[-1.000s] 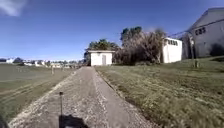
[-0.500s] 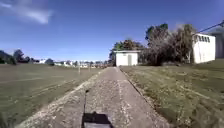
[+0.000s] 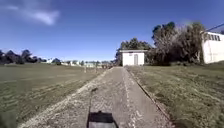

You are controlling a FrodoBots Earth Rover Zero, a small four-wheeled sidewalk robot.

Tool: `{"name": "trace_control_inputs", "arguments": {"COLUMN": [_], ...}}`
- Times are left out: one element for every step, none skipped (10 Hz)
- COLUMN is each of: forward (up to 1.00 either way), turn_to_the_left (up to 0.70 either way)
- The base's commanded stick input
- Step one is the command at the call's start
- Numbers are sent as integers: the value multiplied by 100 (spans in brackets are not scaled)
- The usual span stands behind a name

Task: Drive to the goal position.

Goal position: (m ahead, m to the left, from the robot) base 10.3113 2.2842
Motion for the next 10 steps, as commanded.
{"name": "trace_control_inputs", "arguments": {"forward": [50, 50, 50, 50, 50, 50, 50, 50, 50, 50], "turn_to_the_left": [0, -33, -35, -5, 0, 0, 0, 0, 0, 0]}}
